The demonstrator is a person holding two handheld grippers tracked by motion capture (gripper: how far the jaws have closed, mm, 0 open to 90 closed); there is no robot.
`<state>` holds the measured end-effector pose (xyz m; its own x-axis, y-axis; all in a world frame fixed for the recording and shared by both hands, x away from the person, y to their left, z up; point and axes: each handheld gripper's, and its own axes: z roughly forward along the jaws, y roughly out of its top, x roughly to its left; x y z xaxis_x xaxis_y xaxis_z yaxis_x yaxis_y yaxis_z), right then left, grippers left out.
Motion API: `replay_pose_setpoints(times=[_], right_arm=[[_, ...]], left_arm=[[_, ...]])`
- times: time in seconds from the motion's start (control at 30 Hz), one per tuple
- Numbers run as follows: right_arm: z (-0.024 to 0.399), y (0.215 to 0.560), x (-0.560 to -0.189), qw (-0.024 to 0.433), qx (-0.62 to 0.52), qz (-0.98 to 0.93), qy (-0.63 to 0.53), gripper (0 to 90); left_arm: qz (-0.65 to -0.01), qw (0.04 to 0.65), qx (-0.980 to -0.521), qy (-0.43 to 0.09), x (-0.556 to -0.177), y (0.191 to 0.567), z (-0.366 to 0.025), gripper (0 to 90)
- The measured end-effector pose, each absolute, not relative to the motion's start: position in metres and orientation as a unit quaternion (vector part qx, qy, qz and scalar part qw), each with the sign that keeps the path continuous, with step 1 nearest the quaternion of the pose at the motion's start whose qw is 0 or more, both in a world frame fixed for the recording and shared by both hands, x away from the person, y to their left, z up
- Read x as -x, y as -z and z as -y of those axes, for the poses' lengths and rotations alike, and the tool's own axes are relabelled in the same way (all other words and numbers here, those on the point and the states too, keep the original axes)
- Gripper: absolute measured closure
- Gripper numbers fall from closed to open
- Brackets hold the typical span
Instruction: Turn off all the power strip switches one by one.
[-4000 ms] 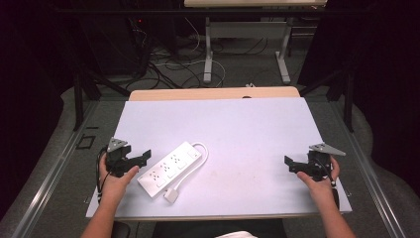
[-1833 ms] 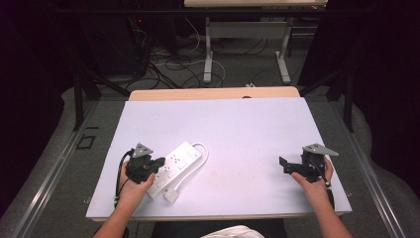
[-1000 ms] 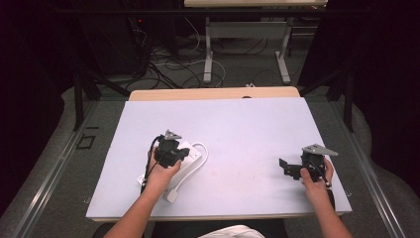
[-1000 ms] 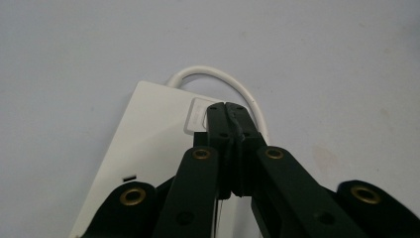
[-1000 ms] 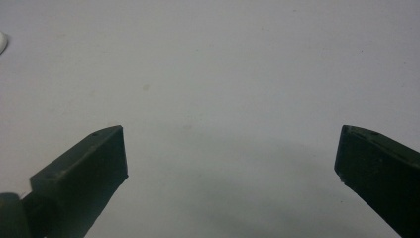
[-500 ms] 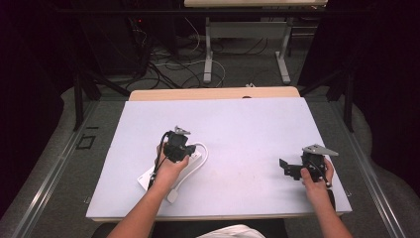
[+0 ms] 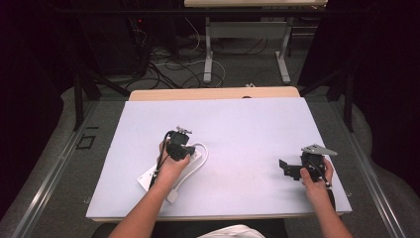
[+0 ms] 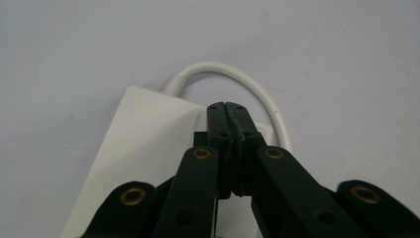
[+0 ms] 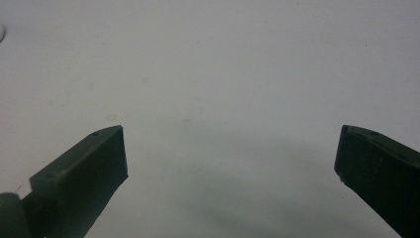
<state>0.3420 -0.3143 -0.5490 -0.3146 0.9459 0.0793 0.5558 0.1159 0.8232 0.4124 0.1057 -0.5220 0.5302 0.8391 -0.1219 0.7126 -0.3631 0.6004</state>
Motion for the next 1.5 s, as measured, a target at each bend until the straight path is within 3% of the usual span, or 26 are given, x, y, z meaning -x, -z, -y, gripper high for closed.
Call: replay_pose_setpoints(times=[1.1, 1.5], right_arm=[[0.3170, 0.5522, -0.3445, 0.232, -0.537, -0.707, -0.397, 0.0], [0.3182, 0.5519, -0.3441, 0.231, -0.539, -0.706, -0.397, 0.0]], left_arm=[[-0.459, 0.283, -0.833, -0.124, -0.4102, 0.5230, -0.0993, 90.0], [-0.470, 0.307, -0.819, -0.121, -0.4079, 0.5232, -0.1023, 90.0]])
